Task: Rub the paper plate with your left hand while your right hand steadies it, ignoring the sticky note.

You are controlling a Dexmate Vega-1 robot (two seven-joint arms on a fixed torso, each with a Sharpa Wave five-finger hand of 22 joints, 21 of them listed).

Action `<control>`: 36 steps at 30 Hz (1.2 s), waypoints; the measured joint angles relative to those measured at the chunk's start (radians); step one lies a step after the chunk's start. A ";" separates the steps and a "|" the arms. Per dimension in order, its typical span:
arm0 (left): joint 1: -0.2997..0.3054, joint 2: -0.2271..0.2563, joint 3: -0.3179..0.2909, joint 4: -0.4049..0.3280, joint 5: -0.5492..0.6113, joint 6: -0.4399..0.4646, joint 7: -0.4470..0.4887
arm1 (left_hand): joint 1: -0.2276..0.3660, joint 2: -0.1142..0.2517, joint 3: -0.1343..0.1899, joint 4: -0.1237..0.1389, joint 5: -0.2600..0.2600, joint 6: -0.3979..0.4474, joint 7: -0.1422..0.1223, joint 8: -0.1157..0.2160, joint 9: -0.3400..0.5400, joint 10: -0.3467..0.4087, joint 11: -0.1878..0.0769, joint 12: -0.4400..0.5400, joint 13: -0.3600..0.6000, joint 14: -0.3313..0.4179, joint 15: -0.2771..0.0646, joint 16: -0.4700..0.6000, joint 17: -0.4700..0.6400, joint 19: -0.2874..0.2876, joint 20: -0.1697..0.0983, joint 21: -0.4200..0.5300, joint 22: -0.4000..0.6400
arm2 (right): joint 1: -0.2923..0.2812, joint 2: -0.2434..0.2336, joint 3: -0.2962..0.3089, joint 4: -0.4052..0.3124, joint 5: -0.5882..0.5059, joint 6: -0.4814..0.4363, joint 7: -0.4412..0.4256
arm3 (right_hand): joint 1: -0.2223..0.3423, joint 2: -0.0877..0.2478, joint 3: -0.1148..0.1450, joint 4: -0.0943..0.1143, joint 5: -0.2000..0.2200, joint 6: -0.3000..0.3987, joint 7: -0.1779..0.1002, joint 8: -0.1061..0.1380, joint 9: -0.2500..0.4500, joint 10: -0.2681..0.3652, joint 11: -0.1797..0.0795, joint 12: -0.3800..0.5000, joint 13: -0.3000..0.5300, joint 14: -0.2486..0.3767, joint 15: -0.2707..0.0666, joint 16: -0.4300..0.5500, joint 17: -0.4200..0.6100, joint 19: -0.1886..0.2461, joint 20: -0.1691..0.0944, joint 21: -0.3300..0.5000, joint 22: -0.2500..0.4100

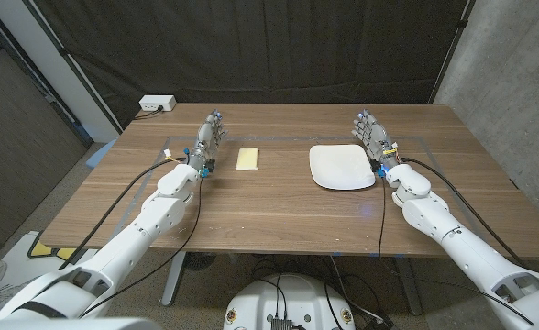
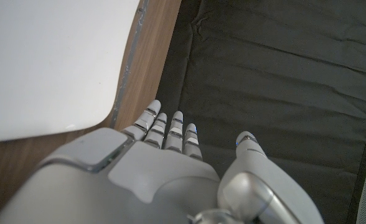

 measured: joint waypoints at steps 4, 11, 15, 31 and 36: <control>-0.004 -0.002 0.002 0.004 0.001 0.000 0.000 | 0.000 0.000 0.000 0.000 0.000 0.000 0.000 0.000 0.000 0.000 0.000 0.000 0.000 0.000 0.000 0.000 0.000 0.000 0.000 0.000 0.000 | -0.002 -0.015 -0.003 -0.026 -0.017 -0.021 -0.022 | 0.000 0.000 0.000 0.000 0.000 0.000 0.000 0.000 0.000 0.001 0.001 0.000 0.000 0.000 0.000 0.000 0.000 0.000 0.000 0.000 0.000; -0.012 -0.006 0.007 0.013 0.004 0.002 -0.006 | 0.000 0.000 0.000 0.000 0.000 0.000 0.000 0.000 0.000 0.000 0.000 0.000 0.000 0.000 0.000 0.000 0.000 0.000 0.000 0.000 0.000 | -0.017 -0.063 -0.014 -0.111 -0.063 -0.099 -0.089 | 0.005 0.005 0.004 -0.004 0.000 0.005 -0.005 0.004 0.000 0.006 0.001 0.000 0.000 0.000 0.000 0.004 0.000 0.000 0.000 -0.002 0.000; -0.018 -0.009 0.010 0.017 0.005 0.004 -0.011 | -0.008 0.008 0.000 0.000 0.000 0.000 0.000 0.000 0.000 0.000 0.000 0.000 0.000 0.000 0.000 0.000 0.000 0.000 0.000 0.000 0.000 | -0.025 -0.098 -0.022 -0.173 -0.094 -0.170 -0.131 | 0.013 0.005 0.008 -0.008 0.004 0.015 -0.006 0.007 0.000 0.013 0.002 0.000 0.000 0.005 0.005 0.004 -0.002 0.000 0.000 -0.004 0.000; -0.034 -0.016 0.020 0.036 0.007 0.005 -0.029 | 0.000 0.000 0.000 0.000 0.000 -0.004 -0.004 0.008 0.000 0.000 0.000 0.000 0.000 0.000 0.000 0.000 0.000 0.000 0.000 -0.002 0.000 | -0.038 -0.218 -0.055 -0.428 -0.180 -0.546 -0.279 | 0.047 0.029 0.041 -0.012 0.010 0.065 -0.025 0.018 0.000 0.057 -0.014 0.016 0.000 0.028 -0.017 0.008 -0.001 0.004 -0.004 -0.012 0.000; -0.036 -0.016 0.021 0.037 0.007 0.006 -0.035 | 0.000 0.000 0.000 0.000 0.000 -0.001 -0.009 0.008 0.000 0.000 0.000 0.000 0.000 0.000 0.000 0.000 0.000 0.000 0.000 -0.004 0.000 | -0.038 -0.244 -0.068 -0.501 -0.202 -0.661 -0.318 | 0.058 0.031 0.053 -0.017 0.012 0.082 -0.024 0.022 0.000 0.061 -0.019 0.016 0.000 0.036 -0.020 0.010 -0.003 0.009 -0.009 -0.012 0.000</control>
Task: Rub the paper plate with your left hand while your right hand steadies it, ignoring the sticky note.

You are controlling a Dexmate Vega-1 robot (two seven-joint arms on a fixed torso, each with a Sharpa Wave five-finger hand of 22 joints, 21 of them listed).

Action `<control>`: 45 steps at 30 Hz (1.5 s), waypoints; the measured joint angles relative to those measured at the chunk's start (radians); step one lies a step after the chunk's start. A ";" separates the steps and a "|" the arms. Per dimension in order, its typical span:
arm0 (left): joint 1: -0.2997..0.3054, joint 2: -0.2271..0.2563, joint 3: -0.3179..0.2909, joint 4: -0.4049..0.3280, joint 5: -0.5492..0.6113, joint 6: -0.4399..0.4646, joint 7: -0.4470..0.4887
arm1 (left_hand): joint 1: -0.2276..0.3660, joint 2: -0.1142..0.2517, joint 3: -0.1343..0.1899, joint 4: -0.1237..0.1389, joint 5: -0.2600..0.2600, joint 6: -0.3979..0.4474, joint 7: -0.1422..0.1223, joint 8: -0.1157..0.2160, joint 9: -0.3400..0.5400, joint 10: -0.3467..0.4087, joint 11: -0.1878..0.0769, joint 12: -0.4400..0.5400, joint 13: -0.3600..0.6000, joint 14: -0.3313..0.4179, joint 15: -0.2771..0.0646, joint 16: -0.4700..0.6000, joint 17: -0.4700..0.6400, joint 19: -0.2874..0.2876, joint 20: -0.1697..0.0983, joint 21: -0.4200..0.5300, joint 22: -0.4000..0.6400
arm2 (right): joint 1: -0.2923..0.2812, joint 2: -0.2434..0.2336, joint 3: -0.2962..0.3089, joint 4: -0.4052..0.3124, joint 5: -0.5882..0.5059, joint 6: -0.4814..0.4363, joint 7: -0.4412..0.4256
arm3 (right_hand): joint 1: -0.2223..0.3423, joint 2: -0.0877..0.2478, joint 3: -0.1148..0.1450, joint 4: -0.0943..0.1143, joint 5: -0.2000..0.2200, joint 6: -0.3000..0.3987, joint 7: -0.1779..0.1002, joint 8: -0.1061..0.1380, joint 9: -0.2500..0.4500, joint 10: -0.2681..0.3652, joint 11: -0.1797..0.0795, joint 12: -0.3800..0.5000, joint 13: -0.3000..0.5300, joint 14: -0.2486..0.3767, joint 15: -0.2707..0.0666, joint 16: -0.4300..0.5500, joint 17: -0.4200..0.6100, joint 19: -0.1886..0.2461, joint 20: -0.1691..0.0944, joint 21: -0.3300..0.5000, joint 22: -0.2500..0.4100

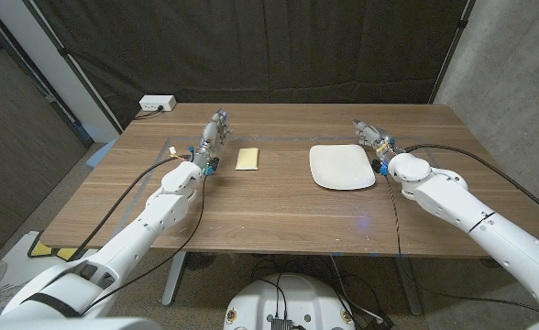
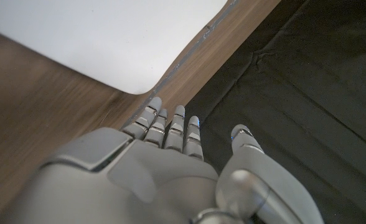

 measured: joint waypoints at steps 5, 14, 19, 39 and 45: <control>-0.003 0.000 0.003 0.003 0.000 0.000 -0.011 | 0.000 0.000 0.000 0.000 0.000 0.000 0.000 0.000 0.000 0.000 0.000 0.000 0.000 0.000 0.000 0.000 0.000 0.000 0.000 0.000 0.000 | 0.007 -0.027 -0.027 -0.088 -0.029 -0.126 -0.038 | 0.032 0.009 0.022 -0.009 0.000 0.030 -0.005 0.004 0.000 0.021 -0.010 0.002 0.000 0.024 -0.014 0.001 0.000 0.016 -0.007 0.000 0.000; -0.010 -0.001 0.008 0.008 -0.001 0.000 -0.033 | 0.000 0.000 0.000 0.000 0.000 0.000 0.000 0.000 0.000 0.000 0.000 0.000 0.000 0.000 0.000 0.000 0.000 0.000 0.000 -0.004 0.000 | 0.026 -0.049 -0.082 -0.202 -0.108 -0.358 -0.110 | 0.095 0.007 0.056 -0.035 0.008 0.108 -0.008 0.017 0.000 0.069 -0.018 0.014 0.000 0.081 -0.024 0.009 0.000 0.043 -0.007 0.000 0.004; -0.012 0.000 0.009 0.009 -0.002 0.000 -0.043 | -0.009 0.009 0.000 0.000 0.000 0.000 0.000 0.000 0.000 0.000 0.000 0.000 0.000 0.000 0.000 0.000 0.000 0.000 0.000 -0.004 0.000 | 0.048 -0.050 -0.125 -0.250 -0.141 -0.441 -0.130 | 0.119 0.007 0.072 -0.041 0.008 0.179 -0.014 0.026 0.000 0.126 -0.025 0.028 0.000 0.133 -0.044 0.016 0.002 0.075 0.004 0.007 0.005; -0.026 0.021 0.026 0.001 0.040 0.001 -0.034 | 0.109 0.022 0.027 -0.083 -0.016 0.091 -0.031 0.035 0.000 0.062 -0.021 0.017 0.000 0.060 -0.001 0.012 0.000 0.051 0.003 -0.011 0.000 | 0.150 -0.053 -0.285 -0.329 -0.289 -0.760 -0.132 | 0.119 0.007 0.103 -0.010 0.008 0.312 -0.026 0.037 0.000 0.256 -0.077 0.051 0.000 0.243 -0.069 0.024 0.005 0.111 0.018 0.017 0.010; -0.029 0.046 0.041 -0.029 0.114 0.025 0.032 | 0.236 0.012 0.063 -0.175 -0.055 0.198 -0.036 0.055 0.004 0.161 -0.024 0.030 0.005 0.143 0.020 0.019 0.005 0.036 0.033 -0.033 0.005 | 0.170 -0.057 -0.310 -0.331 -0.303 -0.775 -0.110 | 0.124 0.001 0.113 -0.008 0.008 0.336 -0.040 0.037 0.000 0.282 -0.103 0.051 0.000 0.262 -0.068 0.020 0.005 0.115 0.015 0.018 0.009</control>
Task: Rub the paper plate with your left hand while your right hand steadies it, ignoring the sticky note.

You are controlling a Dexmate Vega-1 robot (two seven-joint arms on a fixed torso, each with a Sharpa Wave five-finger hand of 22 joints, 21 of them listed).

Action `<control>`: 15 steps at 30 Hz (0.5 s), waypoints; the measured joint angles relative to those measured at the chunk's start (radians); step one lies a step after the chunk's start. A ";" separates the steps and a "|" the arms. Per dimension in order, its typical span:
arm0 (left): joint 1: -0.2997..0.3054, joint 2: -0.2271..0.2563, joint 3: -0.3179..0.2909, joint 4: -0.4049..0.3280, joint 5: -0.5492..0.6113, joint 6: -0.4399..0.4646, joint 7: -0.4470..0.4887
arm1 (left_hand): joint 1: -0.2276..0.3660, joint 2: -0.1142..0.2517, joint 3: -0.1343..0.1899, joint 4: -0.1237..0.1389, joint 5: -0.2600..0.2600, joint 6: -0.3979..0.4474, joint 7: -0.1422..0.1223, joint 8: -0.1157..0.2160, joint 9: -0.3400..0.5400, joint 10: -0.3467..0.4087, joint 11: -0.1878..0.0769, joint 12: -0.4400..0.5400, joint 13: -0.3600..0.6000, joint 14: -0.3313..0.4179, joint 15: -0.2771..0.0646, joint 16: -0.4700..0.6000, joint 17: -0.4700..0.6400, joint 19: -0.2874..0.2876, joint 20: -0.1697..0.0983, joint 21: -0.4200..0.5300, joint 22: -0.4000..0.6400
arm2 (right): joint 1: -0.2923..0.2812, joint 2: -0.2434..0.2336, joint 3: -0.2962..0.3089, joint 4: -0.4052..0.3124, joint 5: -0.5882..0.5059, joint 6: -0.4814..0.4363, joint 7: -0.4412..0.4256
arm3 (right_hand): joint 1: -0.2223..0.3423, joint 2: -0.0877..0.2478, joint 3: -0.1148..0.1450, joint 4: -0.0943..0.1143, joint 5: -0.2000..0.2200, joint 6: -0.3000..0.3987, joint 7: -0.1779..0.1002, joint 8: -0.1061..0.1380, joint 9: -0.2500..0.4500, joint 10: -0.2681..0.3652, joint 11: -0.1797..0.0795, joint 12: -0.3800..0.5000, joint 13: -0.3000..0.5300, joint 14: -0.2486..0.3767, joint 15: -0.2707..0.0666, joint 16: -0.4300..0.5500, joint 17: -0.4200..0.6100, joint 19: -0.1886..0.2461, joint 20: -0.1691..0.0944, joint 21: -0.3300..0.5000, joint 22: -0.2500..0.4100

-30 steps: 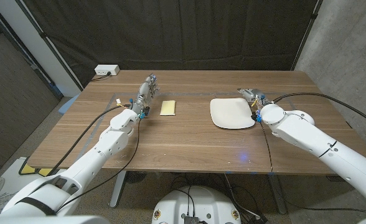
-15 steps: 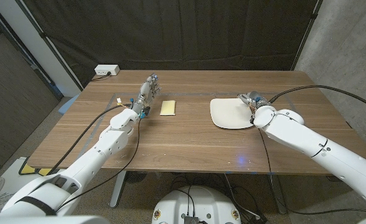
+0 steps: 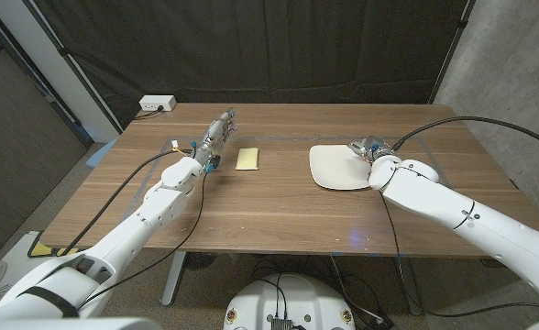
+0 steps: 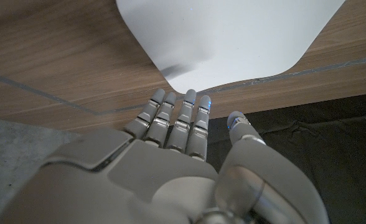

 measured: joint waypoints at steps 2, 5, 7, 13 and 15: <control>-0.002 0.012 0.007 -0.016 0.043 0.018 0.039 | 0.033 0.000 0.012 -0.022 -0.013 0.033 0.000 0.009 0.001 0.030 0.000 0.003 0.002 0.022 0.011 0.007 0.003 -0.004 0.009 -0.005 0.004 | 0.008 -0.001 -0.009 0.001 -0.005 -0.003 0.007 | 0.000 0.000 0.000 0.000 0.000 0.004 -0.004 0.000 0.000 0.000 0.000 0.000 0.000 0.001 0.001 -0.001 0.000 0.009 0.005 0.000 0.000; -0.003 0.030 0.017 -0.042 0.088 0.036 0.077 | 0.071 0.002 0.024 -0.050 -0.036 0.086 0.000 0.023 0.001 0.080 0.001 0.012 0.005 0.066 0.007 0.018 0.010 -0.009 0.020 -0.005 0.008 | 0.016 -0.001 -0.019 0.004 -0.012 -0.008 0.018 | 0.000 0.000 0.004 -0.004 0.000 0.005 -0.005 0.000 0.000 0.000 0.000 0.000 0.000 0.001 0.001 -0.001 0.000 0.011 0.003 0.000 0.000; -0.006 0.048 0.026 -0.066 0.142 0.058 0.119 | 0.086 0.004 0.032 -0.058 -0.046 0.108 -0.001 0.023 0.001 0.105 0.003 0.013 0.007 0.089 0.003 0.026 0.016 -0.008 0.023 -0.005 0.009 | 0.026 -0.001 -0.029 0.007 -0.018 -0.011 0.029 | 0.004 -0.004 0.004 -0.004 0.000 0.005 -0.005 0.000 0.000 0.005 -0.005 0.000 0.000 0.001 0.001 -0.004 0.000 0.011 0.003 0.000 0.000; -0.009 0.086 0.046 -0.120 0.276 0.120 0.204 | 0.120 -0.001 0.044 -0.085 -0.067 0.136 -0.009 0.030 0.002 0.150 -0.001 0.021 0.009 0.142 -0.014 0.044 0.030 0.034 0.042 0.007 0.014 | 0.054 -0.007 -0.055 0.014 -0.025 -0.017 0.057 | 0.015 -0.015 0.014 -0.014 0.000 0.009 -0.009 -0.011 0.000 0.003 -0.008 -0.001 0.000 -0.005 0.000 -0.016 0.000 0.010 0.004 0.000 0.000; -0.009 0.110 0.057 -0.158 0.307 0.139 0.221 | 0.144 -0.015 0.049 -0.100 -0.073 0.138 -0.011 0.030 0.005 0.169 0.001 0.021 0.014 0.164 -0.021 0.055 0.036 0.064 0.044 0.021 0.018 | 0.062 -0.008 -0.063 0.016 -0.025 -0.021 0.081 | 0.018 -0.019 0.019 -0.019 -0.001 0.001 -0.008 -0.020 0.000 -0.010 -0.005 -0.009 0.000 -0.015 0.002 -0.022 0.000 0.005 0.009 0.000 0.000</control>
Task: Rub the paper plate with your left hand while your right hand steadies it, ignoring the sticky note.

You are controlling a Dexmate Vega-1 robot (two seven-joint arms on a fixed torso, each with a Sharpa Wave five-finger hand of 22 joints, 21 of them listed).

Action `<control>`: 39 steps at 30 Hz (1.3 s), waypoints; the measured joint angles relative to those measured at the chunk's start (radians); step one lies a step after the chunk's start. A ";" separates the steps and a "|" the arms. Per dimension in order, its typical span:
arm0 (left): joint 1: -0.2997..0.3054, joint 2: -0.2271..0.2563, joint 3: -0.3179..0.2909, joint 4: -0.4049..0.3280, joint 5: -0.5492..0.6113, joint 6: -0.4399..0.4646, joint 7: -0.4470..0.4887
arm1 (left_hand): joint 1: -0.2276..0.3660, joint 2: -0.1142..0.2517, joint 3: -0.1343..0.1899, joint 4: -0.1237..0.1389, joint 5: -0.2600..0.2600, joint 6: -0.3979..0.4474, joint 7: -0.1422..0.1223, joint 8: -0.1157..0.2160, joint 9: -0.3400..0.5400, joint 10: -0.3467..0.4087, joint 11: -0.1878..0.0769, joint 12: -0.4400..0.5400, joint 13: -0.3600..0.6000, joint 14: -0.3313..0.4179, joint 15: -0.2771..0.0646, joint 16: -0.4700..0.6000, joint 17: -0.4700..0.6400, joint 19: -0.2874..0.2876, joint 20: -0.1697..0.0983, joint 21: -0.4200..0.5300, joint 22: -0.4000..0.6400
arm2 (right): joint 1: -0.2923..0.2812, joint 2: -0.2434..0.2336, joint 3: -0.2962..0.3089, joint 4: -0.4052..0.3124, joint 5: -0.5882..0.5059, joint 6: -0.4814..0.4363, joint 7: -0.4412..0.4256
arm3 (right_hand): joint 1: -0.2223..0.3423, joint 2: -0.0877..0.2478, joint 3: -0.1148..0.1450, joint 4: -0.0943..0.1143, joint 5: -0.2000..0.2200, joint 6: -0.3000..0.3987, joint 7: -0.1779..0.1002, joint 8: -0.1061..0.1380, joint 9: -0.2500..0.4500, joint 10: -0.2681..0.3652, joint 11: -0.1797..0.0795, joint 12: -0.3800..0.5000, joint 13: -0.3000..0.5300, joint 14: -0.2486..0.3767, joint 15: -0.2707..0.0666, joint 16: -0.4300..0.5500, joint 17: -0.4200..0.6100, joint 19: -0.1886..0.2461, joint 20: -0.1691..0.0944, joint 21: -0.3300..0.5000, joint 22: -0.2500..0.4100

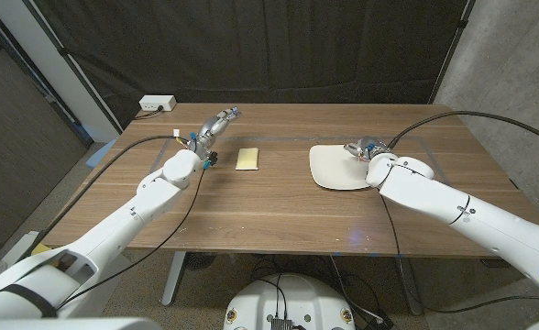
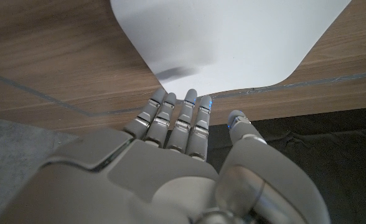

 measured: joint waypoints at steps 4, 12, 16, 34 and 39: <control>0.000 0.022 0.009 -0.039 0.085 0.063 0.041 | 0.047 -0.021 0.012 -0.033 -0.008 0.002 -0.002 0.000 0.000 0.037 0.009 0.000 0.005 0.042 -0.005 0.020 0.014 0.083 0.011 0.036 0.000 | 0.024 -0.006 -0.020 0.008 0.000 -0.003 0.023 | 0.017 -0.017 0.001 -0.018 -0.004 -0.021 0.001 -0.014 0.000 -0.021 0.014 -0.015 0.000 -0.016 0.001 -0.005 -0.005 -0.012 -0.001 -0.007 0.000; 0.000 0.088 0.034 -0.153 0.192 0.182 0.059 | 0.110 -0.073 0.004 -0.059 -0.008 0.014 0.008 0.000 0.000 0.061 0.024 -0.005 0.009 0.076 -0.006 0.041 0.029 0.188 0.037 0.079 0.004 | 0.051 -0.011 -0.044 0.020 0.000 -0.008 0.079 | 0.029 -0.029 -0.003 -0.036 -0.008 -0.045 -0.003 -0.025 0.000 -0.035 0.017 -0.023 0.000 -0.035 -0.001 -0.005 -0.005 -0.018 0.003 -0.015 0.000; -0.002 0.121 0.049 -0.204 0.246 0.248 0.053 | 0.130 -0.093 0.004 -0.059 -0.008 0.020 0.028 0.000 0.001 0.058 0.037 -0.013 0.014 0.076 -0.006 0.041 0.034 0.222 0.040 0.094 0.002 | 0.062 -0.011 -0.053 0.025 0.001 -0.009 0.095 | 0.033 -0.033 -0.006 -0.039 -0.008 -0.049 0.001 -0.025 0.000 -0.044 0.016 -0.030 0.000 -0.043 -0.001 -0.005 -0.004 -0.024 -0.002 -0.015 0.000; -0.028 0.197 0.161 -0.396 0.592 0.582 0.012 | 0.133 -0.153 -0.029 -0.034 -0.008 0.075 0.054 0.000 0.005 0.116 0.072 0.000 0.028 0.160 -0.008 0.077 0.060 0.344 0.055 0.136 0.000 | 0.113 -0.007 -0.092 0.038 0.014 -0.056 0.147 | 0.025 -0.041 -0.021 -0.046 -0.007 -0.054 -0.005 -0.032 0.000 -0.091 0.033 -0.051 0.000 -0.107 -0.001 -0.012 0.003 -0.068 0.000 -0.040 0.000; -0.036 0.199 0.192 -0.421 0.676 0.644 0.000 | 0.127 -0.158 -0.038 -0.025 -0.008 0.075 0.054 0.000 0.005 0.119 0.075 0.000 0.028 0.160 -0.008 0.077 0.064 0.343 0.055 0.136 -0.003 | 0.132 -0.006 -0.110 0.041 0.018 -0.076 0.161 | 0.025 -0.041 -0.021 -0.046 -0.007 -0.053 -0.004 -0.032 0.000 -0.079 0.021 -0.051 0.000 -0.116 0.000 -0.012 0.003 -0.068 0.000 -0.040 0.000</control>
